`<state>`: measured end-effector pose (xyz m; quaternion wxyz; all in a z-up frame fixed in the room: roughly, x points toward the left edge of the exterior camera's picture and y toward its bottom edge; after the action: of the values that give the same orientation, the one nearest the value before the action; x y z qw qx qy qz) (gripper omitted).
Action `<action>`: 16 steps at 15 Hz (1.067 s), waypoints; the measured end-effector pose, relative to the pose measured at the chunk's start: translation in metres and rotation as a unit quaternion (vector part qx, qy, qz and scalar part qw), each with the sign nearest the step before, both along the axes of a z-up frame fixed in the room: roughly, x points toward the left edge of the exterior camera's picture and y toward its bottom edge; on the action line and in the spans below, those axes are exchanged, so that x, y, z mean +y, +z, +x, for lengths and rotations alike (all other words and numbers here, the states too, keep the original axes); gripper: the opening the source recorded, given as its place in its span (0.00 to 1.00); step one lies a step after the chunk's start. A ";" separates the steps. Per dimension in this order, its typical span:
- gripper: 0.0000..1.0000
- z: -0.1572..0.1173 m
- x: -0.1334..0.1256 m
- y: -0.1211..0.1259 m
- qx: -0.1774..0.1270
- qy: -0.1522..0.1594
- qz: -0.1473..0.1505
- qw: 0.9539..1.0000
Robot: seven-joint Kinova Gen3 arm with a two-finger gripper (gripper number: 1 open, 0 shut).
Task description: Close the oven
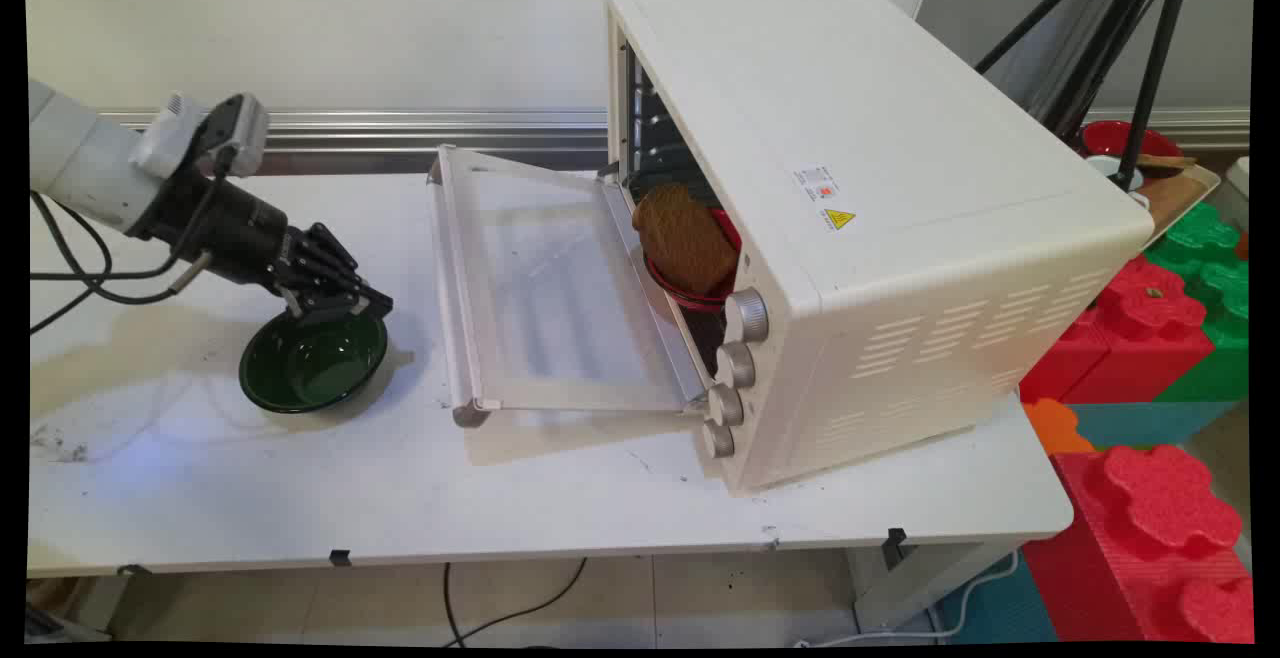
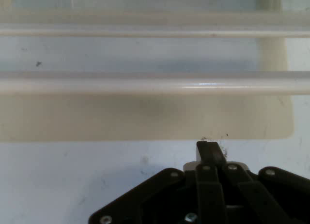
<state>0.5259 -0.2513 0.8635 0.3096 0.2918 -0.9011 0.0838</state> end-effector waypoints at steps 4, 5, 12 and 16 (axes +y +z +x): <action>0.00 -0.006 -0.004 -0.014 -0.002 -0.004 0.006 1.000; 0.00 -0.008 -0.005 -0.016 -0.002 -0.005 0.006 1.000; 0.00 -0.027 -0.023 -0.042 -0.006 0.004 0.004 1.000; 0.00 -0.036 -0.031 -0.050 -0.002 0.007 -0.002 1.000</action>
<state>0.4898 -0.2828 0.8137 0.3082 0.2972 -0.8993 0.0885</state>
